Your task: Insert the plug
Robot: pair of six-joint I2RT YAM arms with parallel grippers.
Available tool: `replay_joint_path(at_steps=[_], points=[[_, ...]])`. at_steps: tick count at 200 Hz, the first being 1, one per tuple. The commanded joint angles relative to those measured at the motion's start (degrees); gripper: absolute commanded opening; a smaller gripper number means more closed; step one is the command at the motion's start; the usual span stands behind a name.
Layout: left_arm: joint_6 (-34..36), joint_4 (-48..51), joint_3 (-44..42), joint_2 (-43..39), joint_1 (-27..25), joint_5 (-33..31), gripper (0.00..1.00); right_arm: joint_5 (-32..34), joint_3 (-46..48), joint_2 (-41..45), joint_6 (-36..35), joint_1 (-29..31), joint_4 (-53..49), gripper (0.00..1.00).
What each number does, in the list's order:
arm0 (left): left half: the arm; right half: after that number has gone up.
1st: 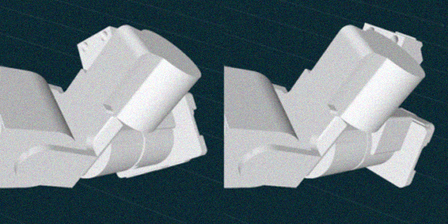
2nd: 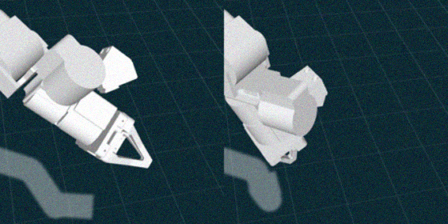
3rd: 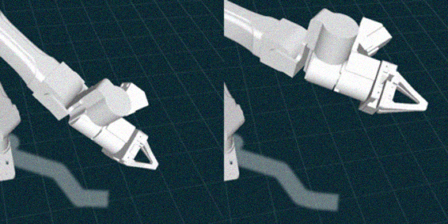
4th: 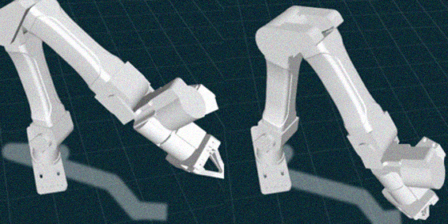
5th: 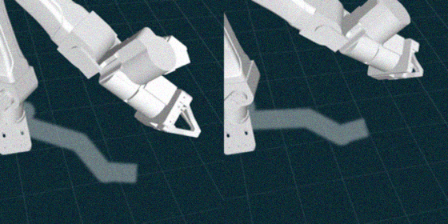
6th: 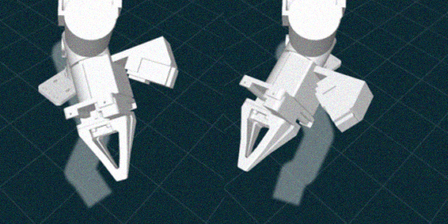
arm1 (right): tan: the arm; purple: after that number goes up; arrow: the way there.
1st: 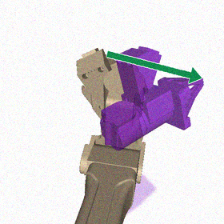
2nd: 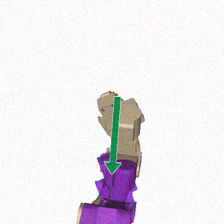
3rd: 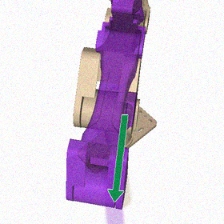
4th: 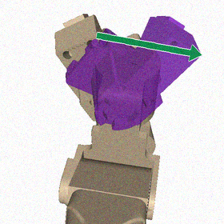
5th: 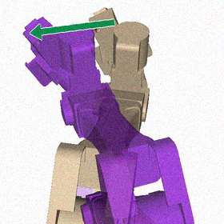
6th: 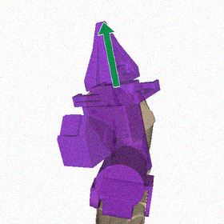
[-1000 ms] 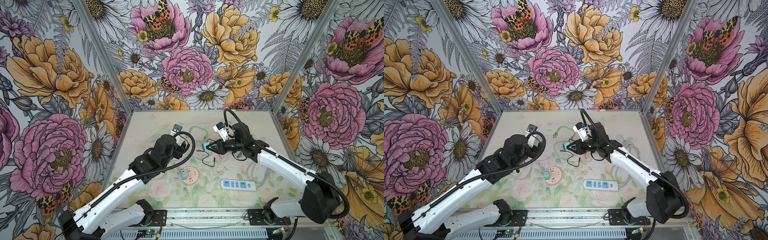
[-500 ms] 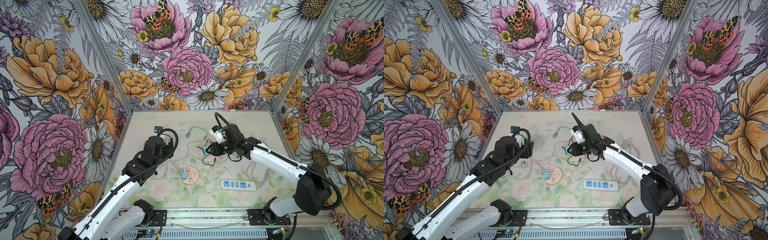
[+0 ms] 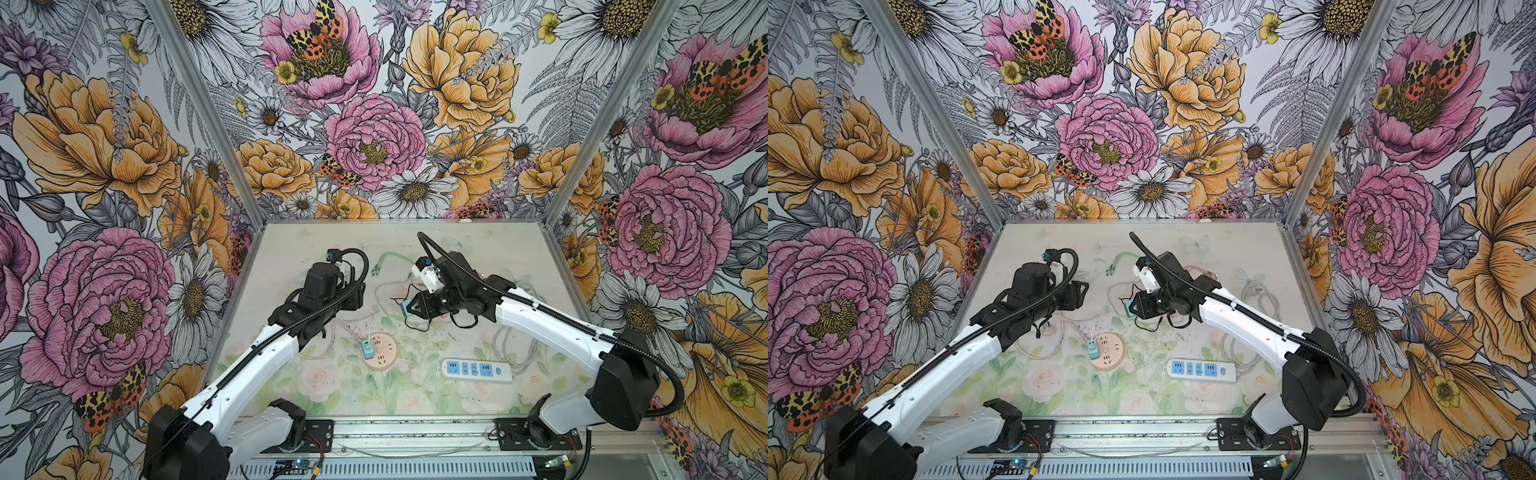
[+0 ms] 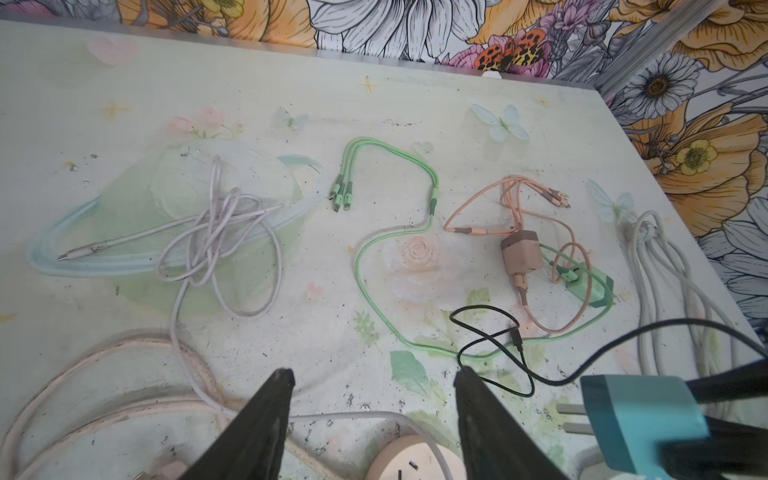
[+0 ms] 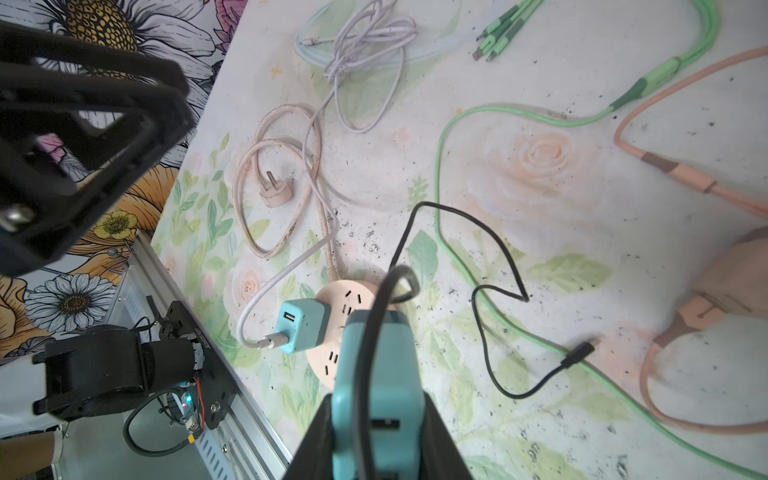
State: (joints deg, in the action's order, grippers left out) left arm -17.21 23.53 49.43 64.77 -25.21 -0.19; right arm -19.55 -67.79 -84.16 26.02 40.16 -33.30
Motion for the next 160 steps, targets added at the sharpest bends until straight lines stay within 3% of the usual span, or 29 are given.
replay_joint_path(at_steps=[1,37,76,160], points=[[-3.4,-3.8,5.0,6.6,1.1,10.7,0.62,0.8,-2.6,3.0,0.0,0.1,0.0,0.00],[-7.9,-3.9,11.0,18.1,0.5,23.1,0.58,1.3,-1.6,3.3,-1.2,0.3,-0.1,0.00],[-11.1,-7.5,10.1,20.6,0.2,30.1,0.57,2.9,-1.6,3.7,-2.8,0.6,0.0,0.00],[-15.9,-7.7,7.2,25.4,-1.2,32.1,0.57,5.9,-2.0,3.5,-4.7,1.5,0.1,0.00]])
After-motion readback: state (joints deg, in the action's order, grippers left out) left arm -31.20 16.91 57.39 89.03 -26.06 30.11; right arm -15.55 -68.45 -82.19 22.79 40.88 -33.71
